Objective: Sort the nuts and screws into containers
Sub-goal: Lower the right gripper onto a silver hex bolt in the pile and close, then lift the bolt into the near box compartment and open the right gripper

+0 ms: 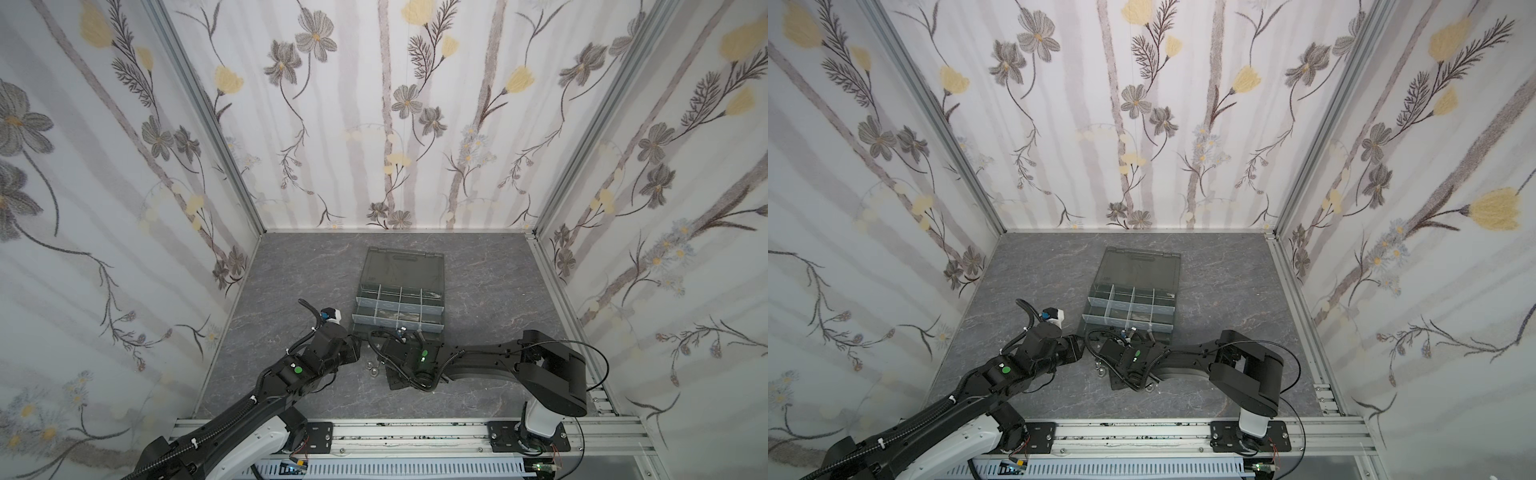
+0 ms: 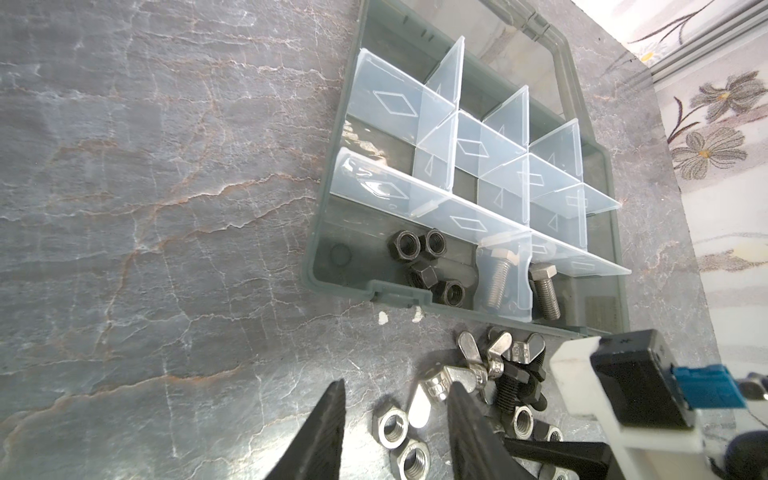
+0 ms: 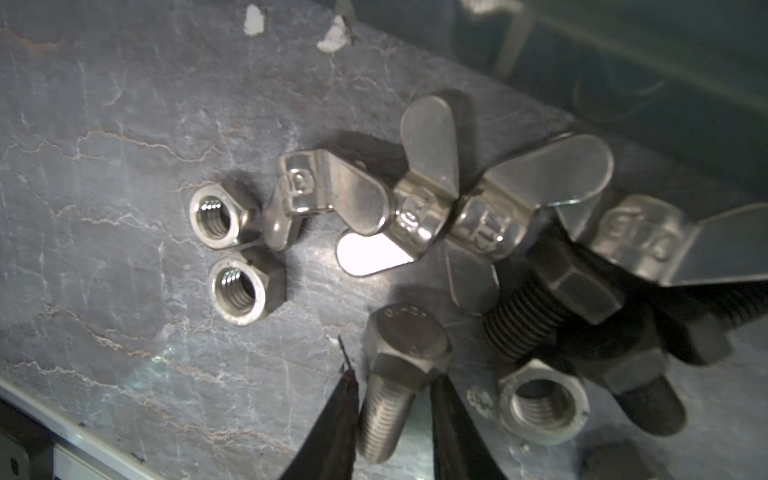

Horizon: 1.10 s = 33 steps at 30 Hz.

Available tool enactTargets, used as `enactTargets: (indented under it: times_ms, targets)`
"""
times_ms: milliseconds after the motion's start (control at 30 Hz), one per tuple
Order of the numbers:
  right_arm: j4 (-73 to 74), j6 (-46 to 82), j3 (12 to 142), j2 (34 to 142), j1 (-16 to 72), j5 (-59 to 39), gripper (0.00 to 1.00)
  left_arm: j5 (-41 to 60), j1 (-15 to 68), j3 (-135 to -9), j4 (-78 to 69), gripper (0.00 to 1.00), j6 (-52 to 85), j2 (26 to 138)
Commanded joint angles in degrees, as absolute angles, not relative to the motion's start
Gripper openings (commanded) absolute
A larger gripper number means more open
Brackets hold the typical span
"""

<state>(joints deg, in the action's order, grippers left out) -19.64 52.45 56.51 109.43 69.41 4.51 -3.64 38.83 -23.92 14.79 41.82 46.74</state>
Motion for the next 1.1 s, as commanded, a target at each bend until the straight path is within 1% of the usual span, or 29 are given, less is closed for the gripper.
enactTargets:
  times_ms: [0, 100, 267, 367, 767, 1067]
  targets:
    - [-22.0, 53.4, 55.6, 109.3, 69.3, 5.8, 0.30, -4.4, 38.8, -23.6, 14.2, 0.43, 42.2, 46.4]
    - [-21.9, 53.3, 55.5, 109.6, 69.2, 5.4, 0.28, -4.2, 38.8, -23.1, 14.2, 0.43, 42.6, 45.9]
    - [-21.8, 53.0, 55.2, 109.3, 69.3, 5.4, 0.22, -4.8, 38.8, -22.2, 14.2, 0.43, 43.7, 44.5]
    - [-21.7, 52.9, 55.0, 109.1, 69.3, 5.3, 0.19, -4.9, 38.8, -21.9, 14.2, 0.43, 44.1, 43.9]
    - [-21.6, 51.8, 55.0, 107.9, 69.7, 6.3, 0.15, -4.9, 38.8, -21.8, 14.1, 0.43, 44.9, 44.1]
    - [-24.8, 51.5, 57.0, 103.6, 69.6, 9.5, 0.14, -4.2, 38.8, -21.5, 14.1, 0.43, 46.0, 44.1]
